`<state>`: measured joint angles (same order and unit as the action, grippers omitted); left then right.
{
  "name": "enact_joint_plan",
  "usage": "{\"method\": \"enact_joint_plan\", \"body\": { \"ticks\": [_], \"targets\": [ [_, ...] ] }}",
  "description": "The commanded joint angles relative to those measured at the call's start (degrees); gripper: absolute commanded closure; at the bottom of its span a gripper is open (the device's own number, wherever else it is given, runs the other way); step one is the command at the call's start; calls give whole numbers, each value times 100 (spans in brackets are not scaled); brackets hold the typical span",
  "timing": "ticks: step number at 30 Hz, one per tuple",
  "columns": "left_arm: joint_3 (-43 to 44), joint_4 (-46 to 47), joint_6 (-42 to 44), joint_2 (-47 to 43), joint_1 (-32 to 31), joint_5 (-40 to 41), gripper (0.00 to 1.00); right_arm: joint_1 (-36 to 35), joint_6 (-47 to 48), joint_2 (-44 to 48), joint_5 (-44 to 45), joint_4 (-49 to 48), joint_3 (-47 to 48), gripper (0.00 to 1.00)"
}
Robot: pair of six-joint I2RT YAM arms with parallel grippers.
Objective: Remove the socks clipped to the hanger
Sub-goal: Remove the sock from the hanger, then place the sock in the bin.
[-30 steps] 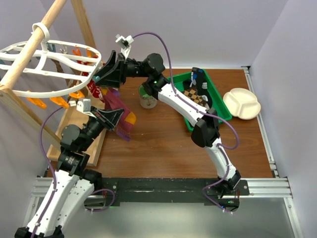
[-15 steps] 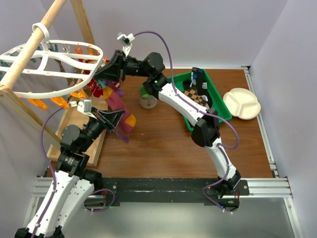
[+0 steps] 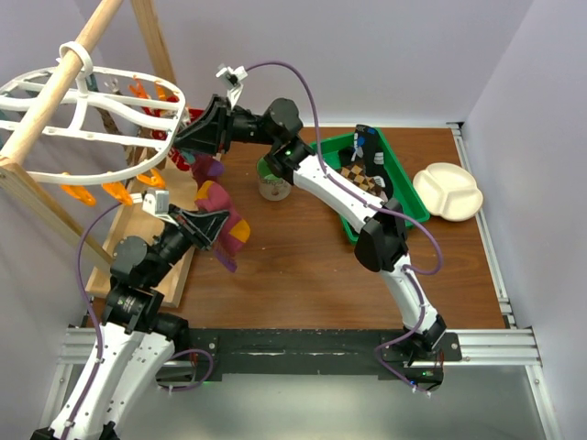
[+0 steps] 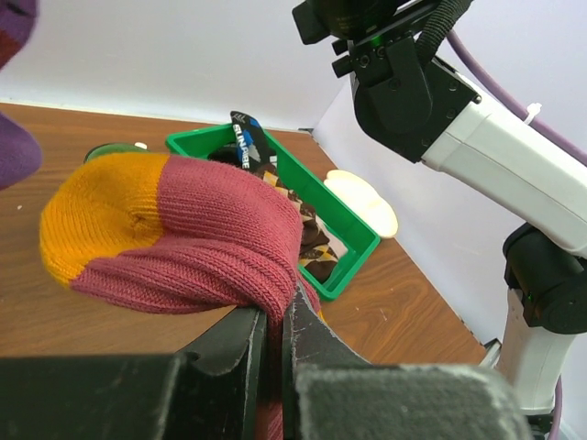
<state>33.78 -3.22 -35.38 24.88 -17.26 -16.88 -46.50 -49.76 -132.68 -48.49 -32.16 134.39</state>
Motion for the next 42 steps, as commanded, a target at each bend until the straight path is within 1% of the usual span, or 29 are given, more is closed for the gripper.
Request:
{"method": "enact_joint_plan", "body": {
  "ticks": [1,3,4,8,12,14,16,17,18,20,21,23,25,28,29,30,31,32,34,35,37,38,40,41,42],
  "targets": [
    [32,-90,39,-54,29,-17,100,-43,308,550,182,51,-140,58],
    [50,-108,74,-63,29,-17,100,-52,501,673,287,157,-220,49],
    [50,-117,75,-63,29,-17,100,-43,572,717,322,245,-324,42],
    [67,-65,101,-36,29,-52,100,-43,914,928,542,473,-598,32],
    [76,15,119,25,21,-139,100,-43,1257,1235,726,834,-922,28],
    [41,146,101,52,29,-201,100,-35,1608,1420,1024,1185,-1142,25],
    [15,234,84,69,29,-219,100,-26,1994,1770,1376,1640,-1511,23],
    [-29,452,57,69,29,-219,100,-8,2092,1920,1743,1756,-1669,23],
    [-55,533,57,61,29,-227,100,35,2163,2061,1903,1888,-2018,21],
    [-160,787,48,34,21,-184,100,123,2251,2483,2289,1915,-2415,19],
    [-187,884,48,34,21,-192,100,158,2251,2606,2370,1915,-2809,17],
    [-266,1121,31,43,21,-201,100,203,2303,3010,2484,1819,-3189,16],
    [-293,1297,39,60,21,-210,100,203,2426,3413,2853,1933,-3629,16],
    [-276,1490,39,131,12,-227,100,203,2593,3889,3546,2249,-4138,16],
    [-275,1544,39,139,-14,-228,100,211,2585,4273,3818,2319,-4427,16],
    [-284,1605,48,157,-41,-228,100,203,2594,4442,4195,2433,-4578,15],
    [-258,1693,83,166,-76,-228,100,212,2594,4644,4381,2486,-4719,15],
    [-240,1728,101,201,-172,-201,100,203,2594,4977,4540,2548,-4972,15],
    [-249,1833,153,210,-339,-35,100,203,2603,5339,4909,2715,-5229,14],
    [-249,1860,171,253,-523,18,100,203,2611,5671,5050,2776,-5465,14],
    [-284,2018,206,315,-743,219,100,203,2655,5963,5418,2952,-5668,13],
    [-284,2036,224,402,-988,308,100,203,2673,6112,5525,3013,-5817,13],
    [-302,2167,303,526,-1244,667,100,203,2725,6438,5709,3189,-5889,13],
    [-319,2238,338,648,-1550,791,100,203,2752,6517,5745,3199,-5915,12],
    [-319,2317,391,728,-1735,957,100,203,2778,6640,5789,3416,-5924,12]
  ]
}}
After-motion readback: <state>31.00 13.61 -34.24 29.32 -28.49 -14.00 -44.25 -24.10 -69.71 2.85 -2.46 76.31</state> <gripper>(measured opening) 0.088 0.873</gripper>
